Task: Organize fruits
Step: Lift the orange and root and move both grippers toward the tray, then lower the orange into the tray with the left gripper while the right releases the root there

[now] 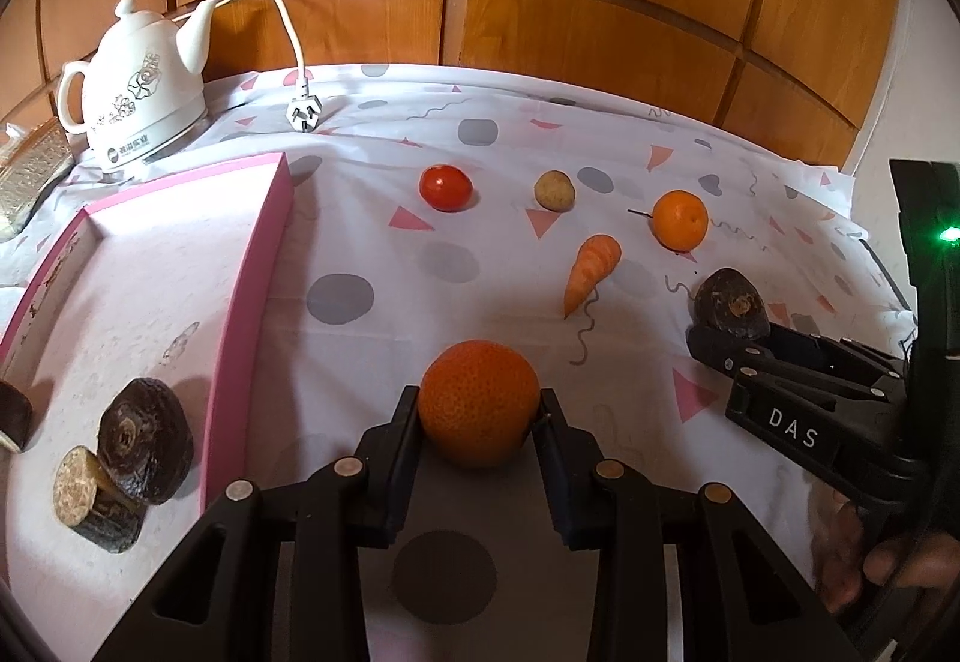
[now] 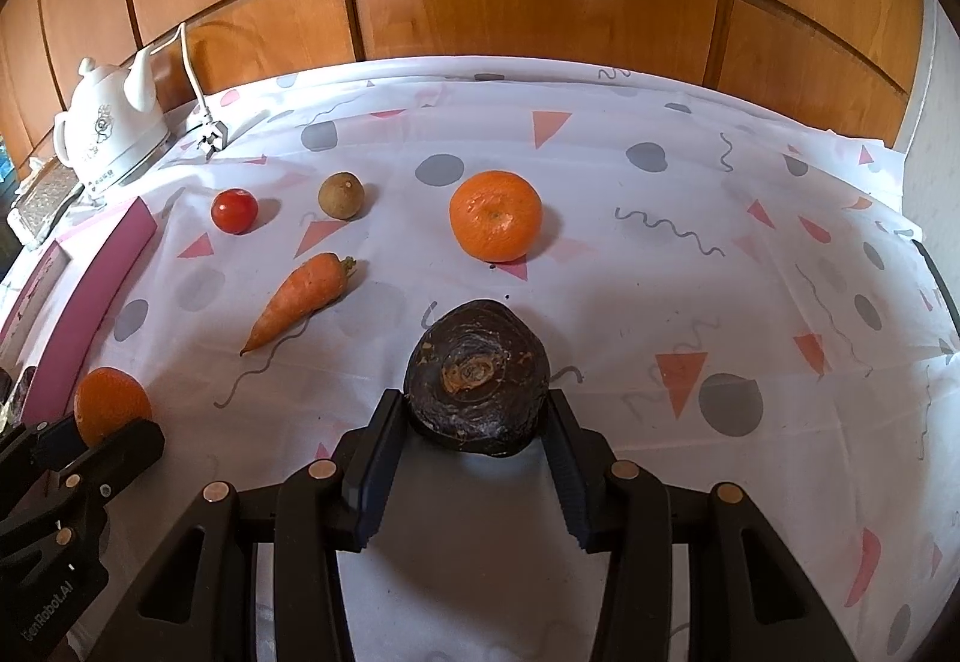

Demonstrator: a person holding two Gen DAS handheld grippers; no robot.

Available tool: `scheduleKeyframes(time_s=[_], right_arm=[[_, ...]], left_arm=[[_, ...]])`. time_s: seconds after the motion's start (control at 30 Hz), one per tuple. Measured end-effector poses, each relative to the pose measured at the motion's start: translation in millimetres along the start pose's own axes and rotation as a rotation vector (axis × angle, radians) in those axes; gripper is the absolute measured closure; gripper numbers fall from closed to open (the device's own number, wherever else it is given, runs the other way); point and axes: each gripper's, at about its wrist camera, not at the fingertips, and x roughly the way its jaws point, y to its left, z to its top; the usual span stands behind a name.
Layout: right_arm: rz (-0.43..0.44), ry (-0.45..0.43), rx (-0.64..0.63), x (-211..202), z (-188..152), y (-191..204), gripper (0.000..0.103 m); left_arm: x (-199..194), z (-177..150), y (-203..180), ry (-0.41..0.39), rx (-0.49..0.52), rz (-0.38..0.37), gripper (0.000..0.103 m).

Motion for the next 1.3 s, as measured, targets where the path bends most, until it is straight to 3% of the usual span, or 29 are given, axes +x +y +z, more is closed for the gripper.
scheduleKeyframes(time_s=[0.33, 0.73, 1.3], right_arm=[[-0.017, 0.007, -0.023, -8.3, -4.2, 5.0, 0.058], [-0.014, 0.010, -0.048, -20.0, -4.3, 16.9, 0.060], [0.214, -0.019, -0.148, -51.3, 6.0, 90.7, 0.061]], left_arm=[[-11.3, -0.7, 0.6, 0.000, -0.005, -0.026, 0.066], [-57.0, 14.5, 9.6, -0.099, -0.016, -0.055, 0.066], [-95.9, 13.1, 82.7, -0.155, -0.174, 0.049, 0.066]])
